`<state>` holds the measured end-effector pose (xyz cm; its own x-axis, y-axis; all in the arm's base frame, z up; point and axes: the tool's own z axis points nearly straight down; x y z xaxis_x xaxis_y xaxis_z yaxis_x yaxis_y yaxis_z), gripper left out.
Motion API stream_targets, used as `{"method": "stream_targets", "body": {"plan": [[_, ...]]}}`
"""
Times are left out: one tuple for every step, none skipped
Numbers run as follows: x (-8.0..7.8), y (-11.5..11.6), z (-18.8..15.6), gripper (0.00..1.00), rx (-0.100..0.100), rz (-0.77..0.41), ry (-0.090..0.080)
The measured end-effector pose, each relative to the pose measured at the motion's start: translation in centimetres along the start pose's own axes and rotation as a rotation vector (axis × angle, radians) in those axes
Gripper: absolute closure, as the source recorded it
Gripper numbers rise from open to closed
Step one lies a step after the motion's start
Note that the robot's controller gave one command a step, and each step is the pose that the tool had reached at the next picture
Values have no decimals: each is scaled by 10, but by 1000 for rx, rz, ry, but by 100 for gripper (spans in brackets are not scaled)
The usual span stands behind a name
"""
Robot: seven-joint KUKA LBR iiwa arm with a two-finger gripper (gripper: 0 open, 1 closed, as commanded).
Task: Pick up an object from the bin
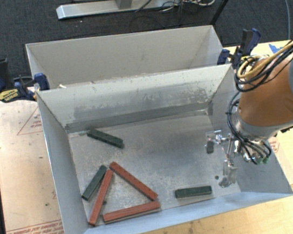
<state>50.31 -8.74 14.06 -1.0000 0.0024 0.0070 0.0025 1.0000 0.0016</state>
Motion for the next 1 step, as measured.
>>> {"method": "stream_targets", "body": {"plan": [[-2, 0, -4, 0, 1, -2, -7]]}}
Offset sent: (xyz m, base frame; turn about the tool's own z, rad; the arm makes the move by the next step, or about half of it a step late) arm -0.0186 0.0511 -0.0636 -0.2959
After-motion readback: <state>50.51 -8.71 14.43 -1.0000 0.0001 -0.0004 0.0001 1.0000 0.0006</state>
